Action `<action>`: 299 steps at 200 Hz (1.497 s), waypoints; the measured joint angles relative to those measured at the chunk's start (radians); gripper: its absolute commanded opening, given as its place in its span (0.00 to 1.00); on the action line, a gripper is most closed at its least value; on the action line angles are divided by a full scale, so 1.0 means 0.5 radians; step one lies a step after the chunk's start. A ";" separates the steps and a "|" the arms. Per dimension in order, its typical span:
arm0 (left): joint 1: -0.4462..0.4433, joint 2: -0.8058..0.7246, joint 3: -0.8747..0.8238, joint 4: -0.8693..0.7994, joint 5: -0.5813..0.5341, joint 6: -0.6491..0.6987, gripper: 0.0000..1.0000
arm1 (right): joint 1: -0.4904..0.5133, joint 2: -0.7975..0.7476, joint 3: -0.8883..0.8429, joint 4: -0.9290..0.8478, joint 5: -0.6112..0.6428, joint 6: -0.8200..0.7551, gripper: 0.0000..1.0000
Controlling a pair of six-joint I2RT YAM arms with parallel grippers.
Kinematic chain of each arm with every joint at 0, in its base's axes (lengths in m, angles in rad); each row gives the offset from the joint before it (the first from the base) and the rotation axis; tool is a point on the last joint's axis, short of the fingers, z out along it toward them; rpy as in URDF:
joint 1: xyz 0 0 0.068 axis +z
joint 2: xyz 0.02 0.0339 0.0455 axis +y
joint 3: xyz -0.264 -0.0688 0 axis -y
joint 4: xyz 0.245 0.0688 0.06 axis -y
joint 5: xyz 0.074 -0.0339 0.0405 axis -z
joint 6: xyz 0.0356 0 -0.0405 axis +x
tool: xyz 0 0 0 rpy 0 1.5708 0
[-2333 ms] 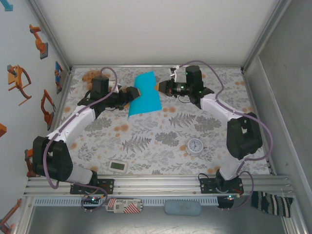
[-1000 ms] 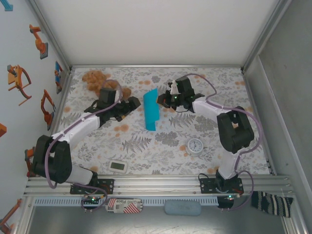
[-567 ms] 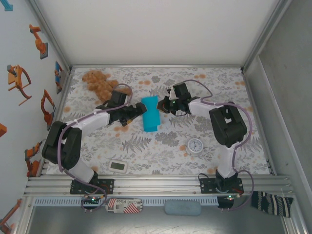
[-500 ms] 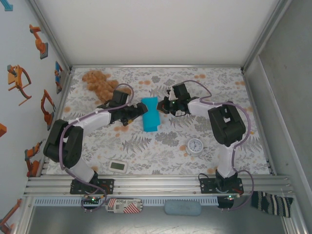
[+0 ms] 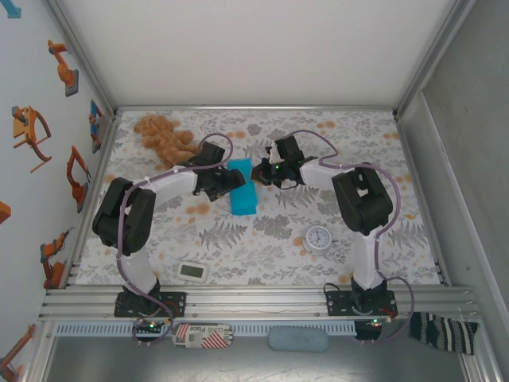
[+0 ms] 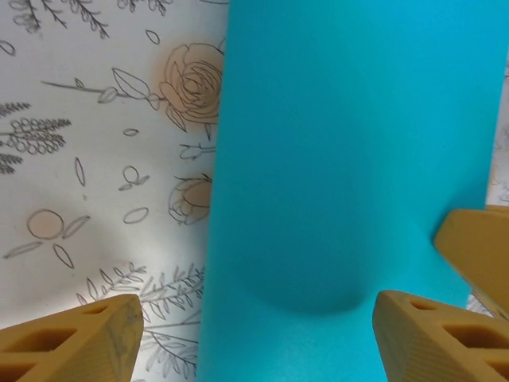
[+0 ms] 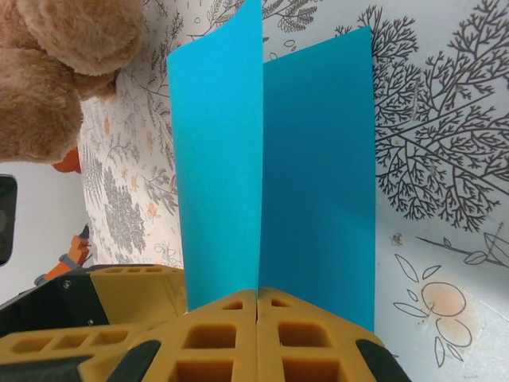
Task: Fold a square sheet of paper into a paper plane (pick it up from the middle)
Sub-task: First fold in half a square sheet of paper at the center of the table.
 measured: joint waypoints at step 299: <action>-0.098 0.343 0.371 -0.387 -0.452 -0.063 0.39 | -0.057 -0.331 -0.101 -0.338 0.472 -0.200 0.55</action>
